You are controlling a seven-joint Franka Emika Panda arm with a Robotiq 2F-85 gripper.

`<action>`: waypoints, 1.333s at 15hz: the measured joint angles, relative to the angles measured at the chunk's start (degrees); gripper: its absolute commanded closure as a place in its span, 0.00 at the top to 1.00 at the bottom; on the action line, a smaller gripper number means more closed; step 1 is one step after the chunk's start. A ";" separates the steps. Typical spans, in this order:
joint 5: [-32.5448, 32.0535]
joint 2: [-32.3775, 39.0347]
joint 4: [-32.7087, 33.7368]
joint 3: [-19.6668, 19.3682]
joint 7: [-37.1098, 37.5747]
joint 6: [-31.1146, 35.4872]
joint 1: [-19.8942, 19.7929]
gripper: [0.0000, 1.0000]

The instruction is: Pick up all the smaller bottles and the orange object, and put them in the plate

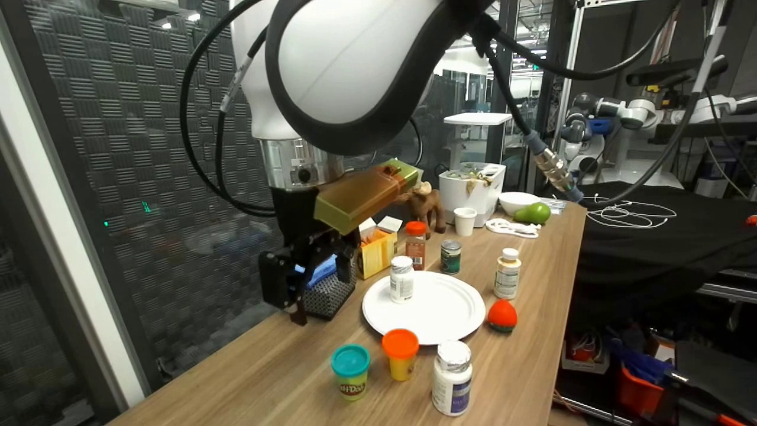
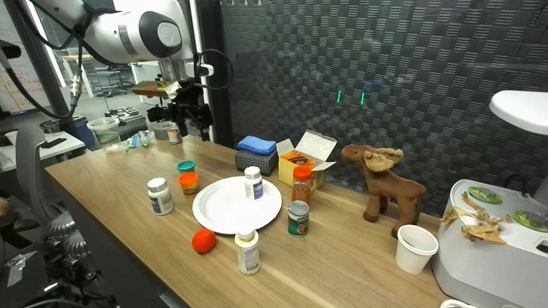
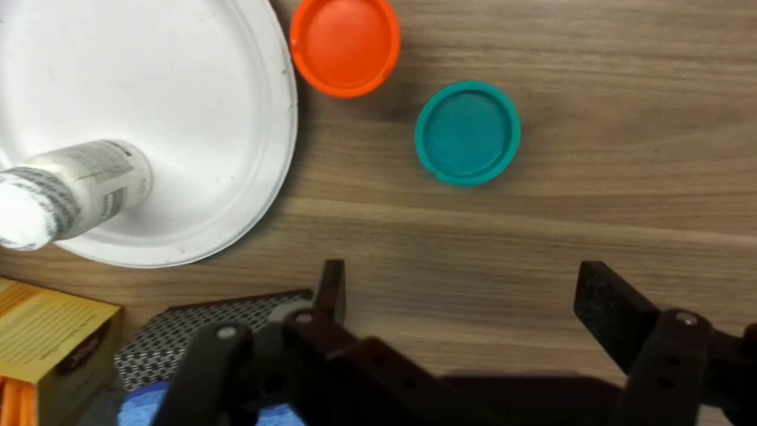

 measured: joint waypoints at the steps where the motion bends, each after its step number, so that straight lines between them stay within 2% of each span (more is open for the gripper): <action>1: 1.08 0.01 -0.50 0.59 -1.40 0.04 0.01 1.00; 6: 3.91 0.79 -2.62 1.36 -4.70 -0.33 -0.09 1.00; 13: 5.91 5.37 -2.38 1.25 -9.66 -0.42 -1.35 1.00; 14: 5.91 5.97 -2.21 1.12 -9.81 -0.42 -1.37 0.81; 20: 5.91 7.26 -1.56 1.02 -10.04 -0.42 -1.34 0.35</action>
